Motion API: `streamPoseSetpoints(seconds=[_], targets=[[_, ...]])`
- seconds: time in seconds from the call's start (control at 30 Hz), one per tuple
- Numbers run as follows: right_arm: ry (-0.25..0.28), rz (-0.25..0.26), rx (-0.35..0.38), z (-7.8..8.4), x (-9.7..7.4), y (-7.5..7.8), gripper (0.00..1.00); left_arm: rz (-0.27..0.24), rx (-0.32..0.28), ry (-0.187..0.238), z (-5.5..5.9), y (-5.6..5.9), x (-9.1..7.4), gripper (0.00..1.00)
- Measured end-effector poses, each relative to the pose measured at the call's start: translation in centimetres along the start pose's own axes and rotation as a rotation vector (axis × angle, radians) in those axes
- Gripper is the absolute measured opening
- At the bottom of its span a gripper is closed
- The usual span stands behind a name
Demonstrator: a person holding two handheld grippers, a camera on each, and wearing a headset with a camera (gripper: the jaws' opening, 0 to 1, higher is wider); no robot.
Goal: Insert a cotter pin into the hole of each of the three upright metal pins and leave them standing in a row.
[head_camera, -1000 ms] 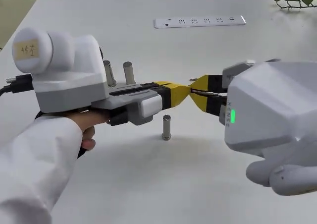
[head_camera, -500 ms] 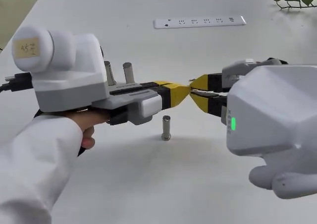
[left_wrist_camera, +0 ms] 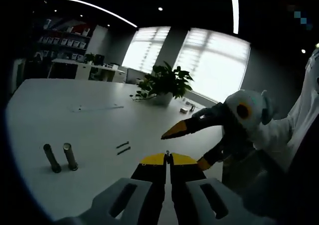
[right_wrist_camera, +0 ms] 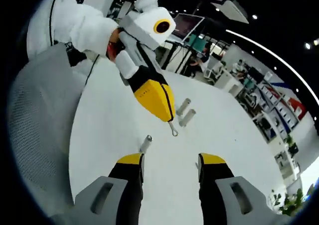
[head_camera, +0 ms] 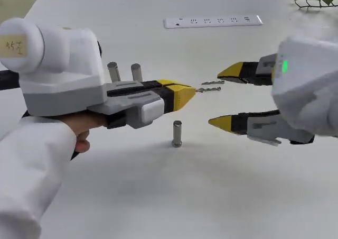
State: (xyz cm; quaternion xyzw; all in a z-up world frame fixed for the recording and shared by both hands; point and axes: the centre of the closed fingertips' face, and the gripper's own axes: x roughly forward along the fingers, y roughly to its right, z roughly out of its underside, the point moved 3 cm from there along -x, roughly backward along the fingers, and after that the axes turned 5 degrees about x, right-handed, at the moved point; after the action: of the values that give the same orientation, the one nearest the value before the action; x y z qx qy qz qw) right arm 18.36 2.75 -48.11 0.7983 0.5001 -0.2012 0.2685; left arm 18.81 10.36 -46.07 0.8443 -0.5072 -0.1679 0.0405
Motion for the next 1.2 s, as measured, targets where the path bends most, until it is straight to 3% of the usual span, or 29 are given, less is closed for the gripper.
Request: streamPoseSetpoints(seconds=[0.1, 0.13, 0.17, 0.2, 0.23, 0.47, 0.63, 0.87, 0.97, 1.2], targets=[[0.081, -0.140, 0.171, -0.6, -0.4, -0.3, 0.40, 0.010, 0.055, -0.026, -0.1, 0.3, -0.3, 0.00], [0.095, -0.160, 0.181, -0.7, -0.4, -0.3, 0.39, 0.008, 0.050, -0.022, -0.1, 0.3, -0.4, 0.00], [0.134, -0.214, 0.193, -1.3, -0.8, -0.5, 0.37, 0.015, 0.063, -0.016, -0.3, 0.4, -0.6, 0.00], [0.131, -0.236, 0.204, -1.4, -0.9, -0.6, 0.35, 0.016, 0.073, -0.014, -0.4, 0.4, -0.7, 0.00], [0.131, -0.303, 0.239, -1.8, -1.1, -1.1, 0.34, 0.019, 0.086, -0.014, -0.4, 0.5, -0.8, 0.00], [0.106, -0.353, 0.218, -2.4, -0.4, -0.6, 0.32, 0.066, 0.158, -0.019, -0.7, 1.4, -1.5, 0.00], [0.095, -0.403, 0.188, -3.0, 0.1, -1.3, 0.26, 0.102, 0.204, -0.027, -0.8, 2.1, -1.7, 0.00], [0.081, -0.480, 0.116, -3.3, 0.1, -3.0, 0.06, 0.156, 0.277, -0.043, -0.7, 3.4, -1.6, 0.00], [0.088, -0.489, 0.114, -3.5, 0.0, -3.4, 0.06, 0.181, 0.297, -0.046, -0.6, 4.0, -1.5, 0.00], [0.082, -0.519, 0.105, -3.4, -0.3, -4.5, 0.00, 0.205, 0.324, -0.061, -0.3, 4.2, -1.6, 0.00]])
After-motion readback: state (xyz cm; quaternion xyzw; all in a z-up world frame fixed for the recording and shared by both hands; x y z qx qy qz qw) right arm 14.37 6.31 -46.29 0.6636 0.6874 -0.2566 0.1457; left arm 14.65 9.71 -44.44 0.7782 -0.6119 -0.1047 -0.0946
